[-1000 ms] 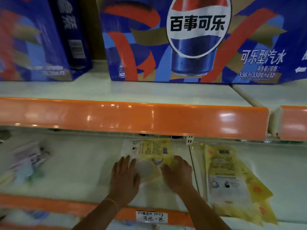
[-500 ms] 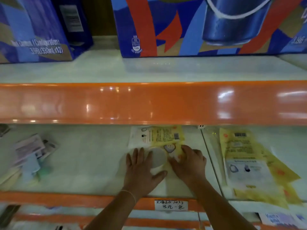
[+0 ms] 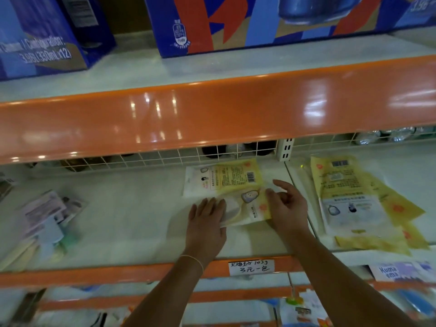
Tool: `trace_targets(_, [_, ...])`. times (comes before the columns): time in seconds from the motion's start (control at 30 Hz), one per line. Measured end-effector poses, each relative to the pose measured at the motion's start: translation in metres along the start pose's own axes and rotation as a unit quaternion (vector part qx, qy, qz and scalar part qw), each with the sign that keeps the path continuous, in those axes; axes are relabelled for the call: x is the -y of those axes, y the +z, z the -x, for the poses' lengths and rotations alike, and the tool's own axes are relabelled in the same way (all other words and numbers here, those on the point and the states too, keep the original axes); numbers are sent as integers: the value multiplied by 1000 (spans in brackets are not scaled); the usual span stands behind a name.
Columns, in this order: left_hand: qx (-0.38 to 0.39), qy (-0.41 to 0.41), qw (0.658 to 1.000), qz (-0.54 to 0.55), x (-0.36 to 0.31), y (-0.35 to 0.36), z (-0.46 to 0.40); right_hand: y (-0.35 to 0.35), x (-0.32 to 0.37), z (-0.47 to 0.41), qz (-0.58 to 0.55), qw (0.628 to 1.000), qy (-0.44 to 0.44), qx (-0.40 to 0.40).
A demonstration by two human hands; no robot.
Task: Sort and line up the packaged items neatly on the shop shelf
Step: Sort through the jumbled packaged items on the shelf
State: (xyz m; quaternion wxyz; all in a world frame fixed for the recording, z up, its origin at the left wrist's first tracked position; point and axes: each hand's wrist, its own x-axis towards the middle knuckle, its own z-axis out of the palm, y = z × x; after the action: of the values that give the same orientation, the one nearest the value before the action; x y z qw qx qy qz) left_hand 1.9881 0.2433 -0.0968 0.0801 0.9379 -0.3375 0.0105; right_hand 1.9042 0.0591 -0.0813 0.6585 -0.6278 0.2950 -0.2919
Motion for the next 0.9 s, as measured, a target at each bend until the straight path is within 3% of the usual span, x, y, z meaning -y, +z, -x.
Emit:
trace_targets(0.23, [-77, 45, 986, 140, 2, -8, 6, -19, 10, -19, -247, 957, 149, -26])
trace_targets(0.27, [-89, 53, 983, 154, -1, -13, 7, -22, 11, -20, -233, 959, 163, -12])
trace_targets(0.37, [-132, 114, 977, 124, -12, -23, 4, -25, 13, -8, -186, 956, 188, 128])
trace_targets(0.4, [-156, 146, 973, 89, -15, -26, 2, -28, 12, -4, -219, 932, 226, 178])
trace_targets(0.47, [-201, 198, 959, 29, -21, -31, -6, -35, 12, 3, -336, 851, 298, 270])
trace_targets(0.53, [-228, 225, 947, -9, -24, -35, -14, -46, 9, 5, -433, 769, 317, 348])
trace_targets(0.57, [-235, 232, 944, -25, -25, -35, -17, -51, 12, 8, -447, 753, 312, 369])
trace_targets(0.77, [-217, 255, 941, -50, -40, -38, -35, -84, 27, 16, -304, 837, 264, 371])
trace_targets(0.9, [-133, 85, 987, 32, -65, -28, -45, -101, 22, 14, -221, 885, 246, 328])
